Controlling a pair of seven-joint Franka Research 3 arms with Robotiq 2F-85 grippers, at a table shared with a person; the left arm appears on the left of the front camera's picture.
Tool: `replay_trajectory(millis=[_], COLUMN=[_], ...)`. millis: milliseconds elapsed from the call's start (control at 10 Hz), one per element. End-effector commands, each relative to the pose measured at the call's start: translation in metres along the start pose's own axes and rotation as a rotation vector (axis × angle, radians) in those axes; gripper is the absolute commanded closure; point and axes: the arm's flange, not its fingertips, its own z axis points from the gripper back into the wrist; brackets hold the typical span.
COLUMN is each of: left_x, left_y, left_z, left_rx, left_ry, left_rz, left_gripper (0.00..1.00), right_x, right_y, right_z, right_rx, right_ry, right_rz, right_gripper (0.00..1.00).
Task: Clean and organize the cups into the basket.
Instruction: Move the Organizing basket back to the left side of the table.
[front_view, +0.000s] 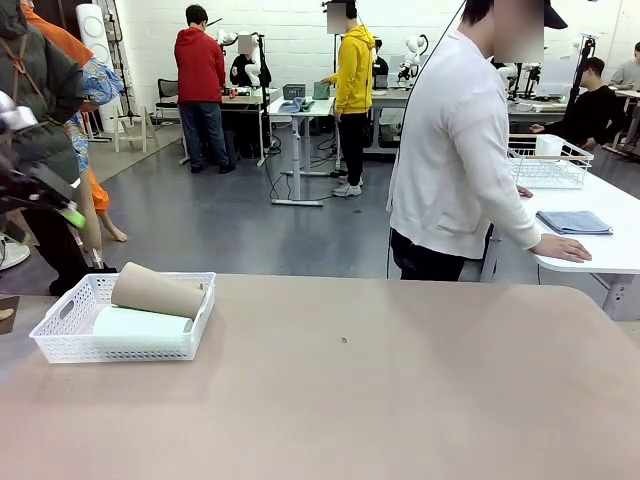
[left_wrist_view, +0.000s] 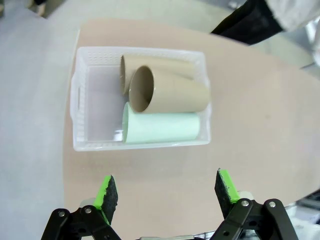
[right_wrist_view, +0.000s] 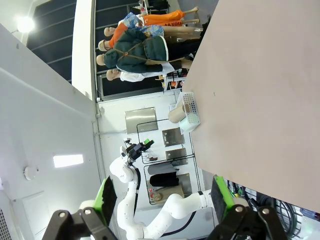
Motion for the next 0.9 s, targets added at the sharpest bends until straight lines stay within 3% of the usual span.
replay_trajectory(millis=[0,100,200,400,600,800], left_x=[0.01,0.013,0.015,0.024,0.027,0.022], left_y=[0.05,0.071,0.09,0.125,0.162,0.196], left_z=[0.031,0.044,0.054,0.065,0.07,0.058], left_rx=[-0.24,-0.344,-0.453,-0.476,-0.489,-0.581], left_ry=[0.015,0.047,0.185,0.318,0.284,0.272], left_rz=[0.066,0.055,-0.109,-0.233,-0.269,-0.255], left_gripper=[0.0,0.0,0.0,0.0,0.0,0.0], right_x=[0.0,0.0,0.0,0.0,0.0,0.0], right_y=[0.002,0.002,0.002,0.002,0.002,0.002], right_z=[0.001,0.001,0.001,0.001,0.001,0.001], right_rx=[-0.004,-0.004,-0.004,-0.004,-0.004,-0.004], right_ry=[-0.004,-0.004,-0.004,-0.004,-0.004,-0.004], right_rz=[-0.013,-0.013,-0.013,-0.013,-0.013,-0.013], right_gripper=[0.0,0.0,0.0,0.0,0.0,0.0])
